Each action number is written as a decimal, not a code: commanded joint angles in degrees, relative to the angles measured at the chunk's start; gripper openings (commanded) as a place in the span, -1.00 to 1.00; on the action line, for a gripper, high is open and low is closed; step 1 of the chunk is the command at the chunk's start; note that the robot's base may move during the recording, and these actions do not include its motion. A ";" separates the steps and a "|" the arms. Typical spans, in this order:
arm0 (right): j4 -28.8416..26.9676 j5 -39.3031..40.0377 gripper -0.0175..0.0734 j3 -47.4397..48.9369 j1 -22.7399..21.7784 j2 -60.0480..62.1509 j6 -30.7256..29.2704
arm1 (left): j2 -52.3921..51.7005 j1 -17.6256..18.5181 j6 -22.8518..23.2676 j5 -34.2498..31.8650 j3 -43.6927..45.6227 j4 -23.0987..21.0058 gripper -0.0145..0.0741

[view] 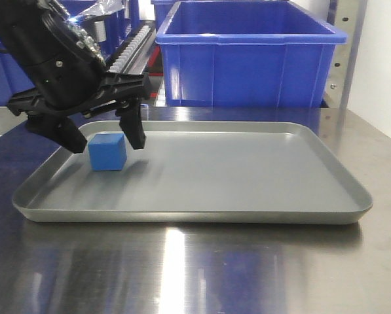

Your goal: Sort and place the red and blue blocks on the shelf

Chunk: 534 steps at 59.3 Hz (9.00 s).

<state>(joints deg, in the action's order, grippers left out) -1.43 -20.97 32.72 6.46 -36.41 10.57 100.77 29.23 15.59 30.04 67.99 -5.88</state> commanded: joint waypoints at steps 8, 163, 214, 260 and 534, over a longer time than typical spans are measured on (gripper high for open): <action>0.48 5.03 -0.49 1.72 -0.24 0.30 -0.16 | -1.59 0.35 0.63 -3.82 1.93 -0.38 0.71; 0.48 5.03 -0.49 1.72 -0.24 0.30 -0.16 | -59.66 -16.49 0.03 -7.21 -28.55 9.86 -0.40; 0.48 5.03 -0.49 1.72 -0.24 0.30 -0.16 | -59.66 -16.49 0.03 -7.21 -28.55 9.86 -0.40; 0.48 5.03 -0.49 1.72 -0.24 0.30 -0.16 | -59.66 -16.49 0.03 -7.21 -28.55 9.86 -0.40; 0.48 5.03 -0.49 1.72 -0.24 0.30 -0.16 | -59.66 -16.49 0.03 -7.21 -28.55 9.86 -0.40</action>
<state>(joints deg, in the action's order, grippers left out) -1.43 -20.97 32.72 6.46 -36.41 10.57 41.35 12.81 15.63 27.49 37.85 3.80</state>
